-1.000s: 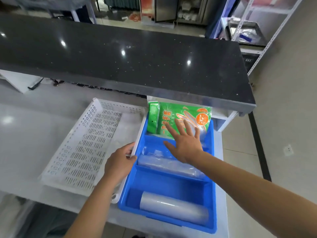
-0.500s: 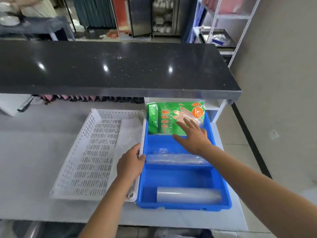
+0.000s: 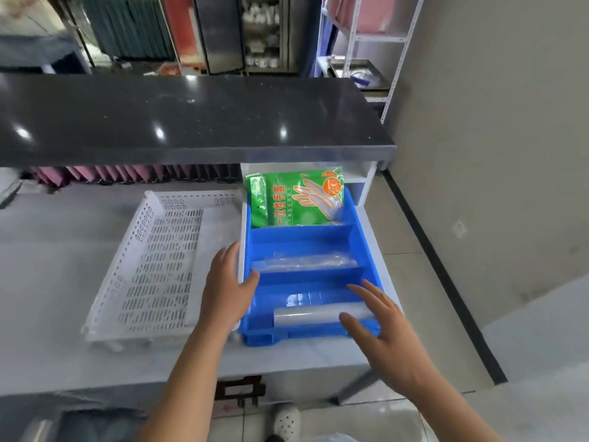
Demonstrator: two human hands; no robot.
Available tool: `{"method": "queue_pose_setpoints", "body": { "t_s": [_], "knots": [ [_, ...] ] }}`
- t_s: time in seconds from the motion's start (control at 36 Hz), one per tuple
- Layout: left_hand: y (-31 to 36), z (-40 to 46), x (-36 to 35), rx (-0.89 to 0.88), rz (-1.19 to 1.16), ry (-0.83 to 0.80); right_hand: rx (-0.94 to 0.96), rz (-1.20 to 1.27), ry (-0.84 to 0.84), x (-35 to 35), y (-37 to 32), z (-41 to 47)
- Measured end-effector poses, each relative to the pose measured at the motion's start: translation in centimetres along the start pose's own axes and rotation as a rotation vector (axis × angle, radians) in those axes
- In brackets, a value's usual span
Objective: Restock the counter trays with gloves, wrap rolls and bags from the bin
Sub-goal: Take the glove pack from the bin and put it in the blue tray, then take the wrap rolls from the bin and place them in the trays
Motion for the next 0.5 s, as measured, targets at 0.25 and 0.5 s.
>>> {"method": "queue_pose_setpoints", "body": {
  "t_s": [0.25,0.5],
  "knots": [
    [3.0,-14.7,-1.4,-0.017,-0.001,-0.014,0.038,-0.05,-0.061,1.0,2.9,-6.7],
    [0.3,-33.3,-4.2,0.118,0.067,-0.077,0.009,0.025,-0.308,-5.7,9.0,-15.6]
  ]
}}
Point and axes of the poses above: each hand's wrist, its own z-axis towards the middle knuckle, its own x-axis out of the back of the hand, y = z × x, the point moved 6 cm from there along z, towards the middle knuckle, and after that the axes turned 10 degrees about -x, right-handed, at the moved point
